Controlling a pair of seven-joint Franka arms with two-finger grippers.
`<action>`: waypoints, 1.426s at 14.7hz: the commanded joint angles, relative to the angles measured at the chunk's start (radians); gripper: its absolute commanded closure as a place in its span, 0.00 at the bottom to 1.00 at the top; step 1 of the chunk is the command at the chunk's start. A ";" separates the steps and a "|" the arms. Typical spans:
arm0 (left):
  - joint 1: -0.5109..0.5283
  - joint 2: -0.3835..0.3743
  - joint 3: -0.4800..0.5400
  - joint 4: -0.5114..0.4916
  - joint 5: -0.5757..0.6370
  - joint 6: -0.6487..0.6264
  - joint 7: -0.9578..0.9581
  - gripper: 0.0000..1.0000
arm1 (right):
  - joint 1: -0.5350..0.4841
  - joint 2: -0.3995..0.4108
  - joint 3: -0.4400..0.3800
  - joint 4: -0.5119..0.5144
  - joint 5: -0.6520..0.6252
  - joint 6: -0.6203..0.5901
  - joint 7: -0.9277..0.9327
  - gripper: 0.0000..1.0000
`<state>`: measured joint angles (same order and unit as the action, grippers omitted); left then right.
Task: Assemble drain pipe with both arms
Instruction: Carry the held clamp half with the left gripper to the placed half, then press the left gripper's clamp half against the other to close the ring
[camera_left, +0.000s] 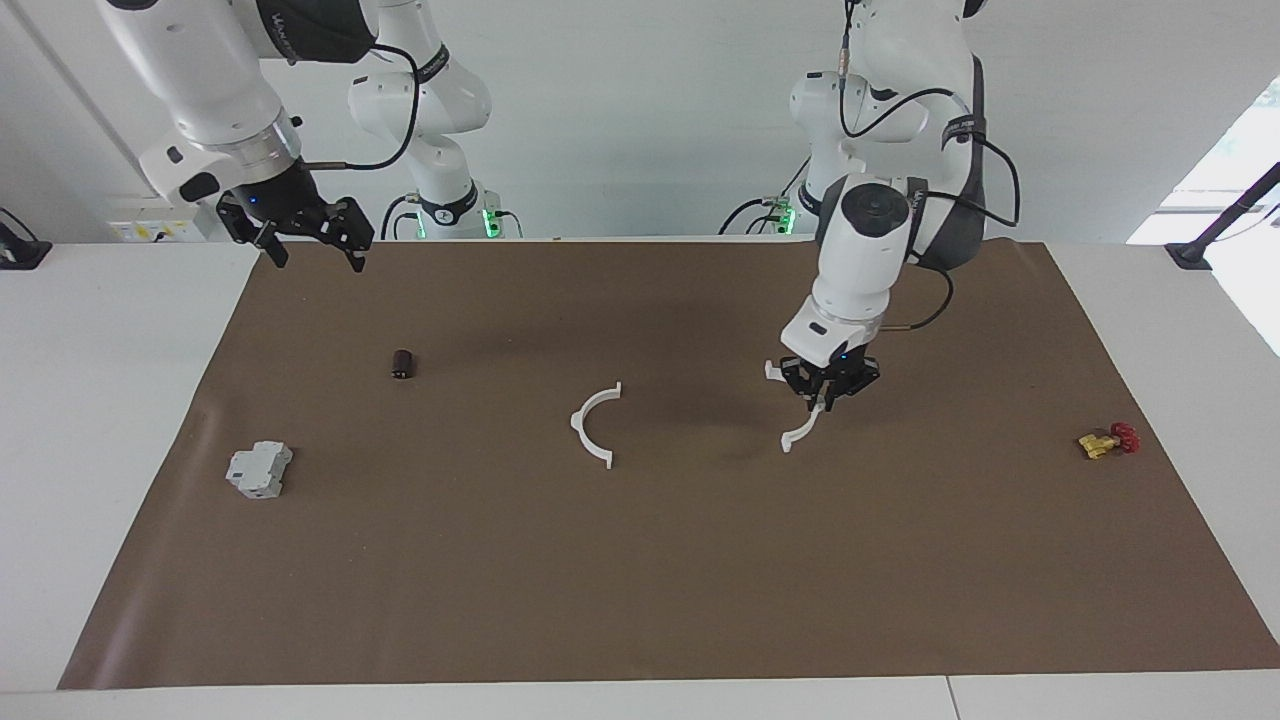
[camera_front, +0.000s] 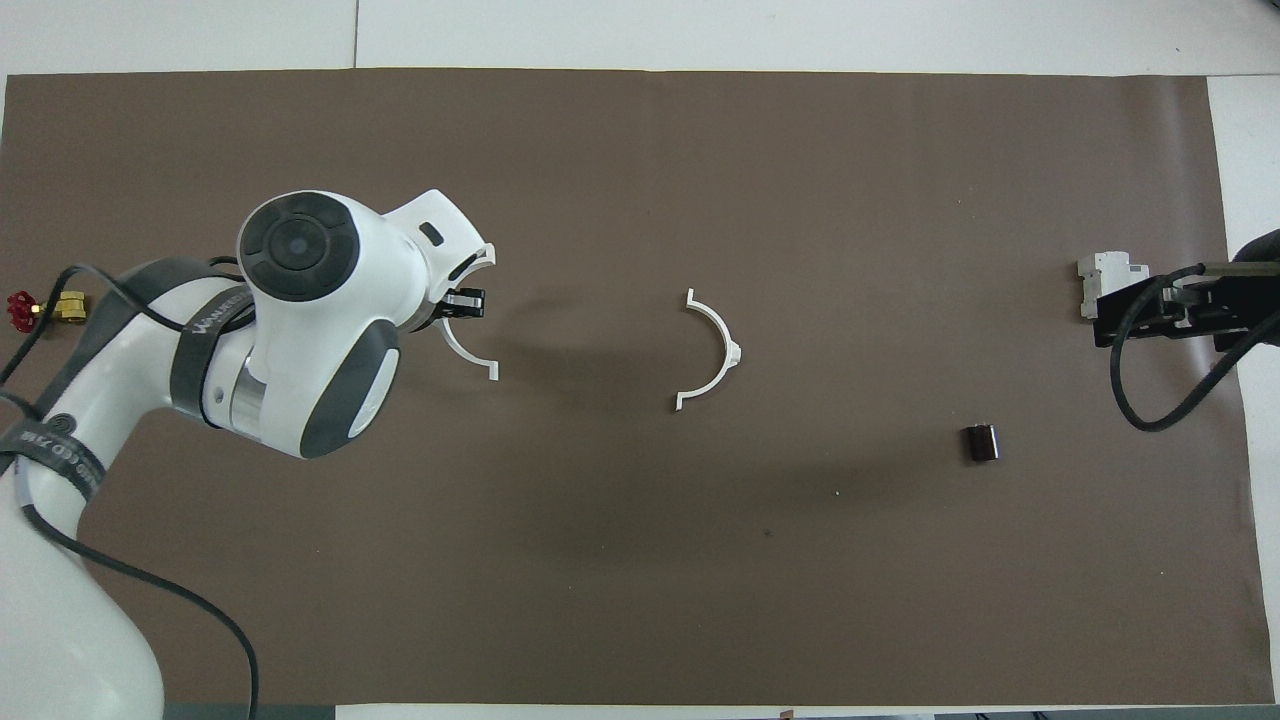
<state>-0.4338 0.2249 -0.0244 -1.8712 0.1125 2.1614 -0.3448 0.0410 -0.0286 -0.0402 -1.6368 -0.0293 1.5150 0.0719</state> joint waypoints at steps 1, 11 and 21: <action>-0.091 0.160 0.018 0.177 0.039 -0.078 -0.081 1.00 | -0.018 0.003 0.008 0.008 -0.006 0.004 -0.035 0.00; -0.246 0.372 0.023 0.360 0.049 -0.051 -0.177 1.00 | -0.049 0.003 0.002 0.008 -0.004 0.011 -0.075 0.00; -0.293 0.370 0.023 0.354 0.065 -0.023 -0.233 1.00 | -0.053 -0.001 0.002 0.003 -0.003 0.014 -0.073 0.00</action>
<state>-0.7086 0.5857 -0.0200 -1.5326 0.1518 2.1299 -0.5573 0.0023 -0.0236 -0.0453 -1.6292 -0.0293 1.5157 0.0270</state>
